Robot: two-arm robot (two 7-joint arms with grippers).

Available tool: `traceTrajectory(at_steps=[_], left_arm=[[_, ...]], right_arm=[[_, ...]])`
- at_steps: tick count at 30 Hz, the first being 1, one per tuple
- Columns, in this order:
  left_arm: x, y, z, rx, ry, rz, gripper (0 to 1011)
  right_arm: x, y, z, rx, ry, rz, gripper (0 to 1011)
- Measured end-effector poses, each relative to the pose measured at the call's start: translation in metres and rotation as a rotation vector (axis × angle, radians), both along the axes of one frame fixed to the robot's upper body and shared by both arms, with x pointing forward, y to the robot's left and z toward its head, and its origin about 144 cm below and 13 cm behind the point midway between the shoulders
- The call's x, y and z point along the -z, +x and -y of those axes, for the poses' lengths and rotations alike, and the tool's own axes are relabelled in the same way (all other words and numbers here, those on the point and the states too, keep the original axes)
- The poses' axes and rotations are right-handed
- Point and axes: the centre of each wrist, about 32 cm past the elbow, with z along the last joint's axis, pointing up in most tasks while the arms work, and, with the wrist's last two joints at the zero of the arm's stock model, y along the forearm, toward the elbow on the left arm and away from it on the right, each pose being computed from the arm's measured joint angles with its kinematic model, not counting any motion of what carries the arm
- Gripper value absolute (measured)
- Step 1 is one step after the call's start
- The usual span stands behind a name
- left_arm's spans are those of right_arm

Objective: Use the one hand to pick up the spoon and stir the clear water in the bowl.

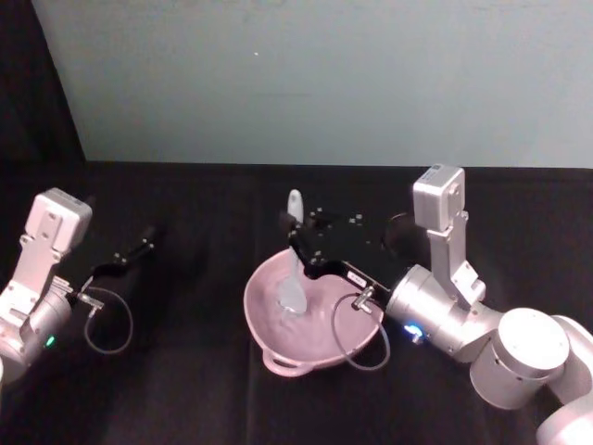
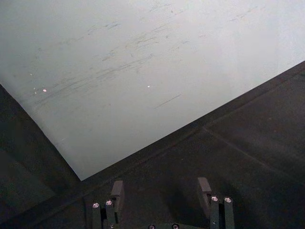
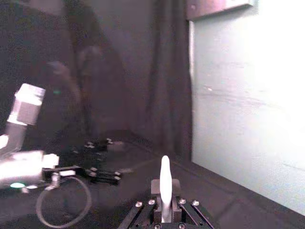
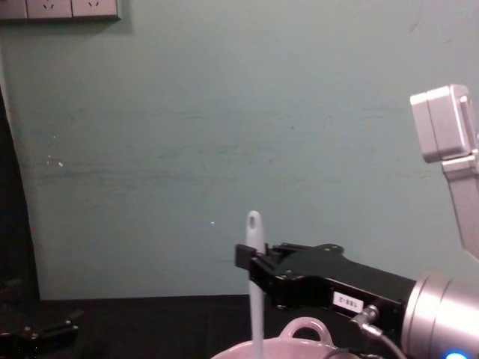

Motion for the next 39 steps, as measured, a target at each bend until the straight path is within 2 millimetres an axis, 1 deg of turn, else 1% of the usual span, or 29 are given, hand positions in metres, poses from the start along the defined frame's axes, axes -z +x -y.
traceTrajectory(at_steps=[6, 7, 13, 19, 26, 33, 39], left_arm=[[0.000, 0.000, 0.000, 0.000, 0.000, 0.000, 1005], [0.000, 0.000, 0.000, 0.000, 0.000, 0.000, 1005], [0.000, 0.000, 0.000, 0.000, 0.000, 0.000, 1005], [0.000, 0.000, 0.000, 0.000, 0.000, 0.000, 1005], [0.000, 0.000, 0.000, 0.000, 0.000, 0.000, 1005], [0.000, 0.000, 0.000, 0.000, 0.000, 0.000, 1005], [0.000, 0.000, 0.000, 0.000, 0.000, 0.000, 1005]], right_arm=[[0.000, 0.002, 0.017, 0.078, -0.016, 0.011, 114], [-0.001, 0.001, 0.022, 0.095, -0.019, 0.015, 114], [-0.005, -0.004, 0.037, 0.128, -0.032, 0.027, 114], [-0.008, -0.011, 0.043, 0.128, -0.042, 0.032, 114], [-0.011, -0.023, 0.036, 0.079, -0.053, 0.040, 114], [-0.009, -0.032, 0.017, 0.004, -0.050, 0.035, 114], [-0.006, -0.032, 0.004, -0.030, -0.037, 0.029, 114]])
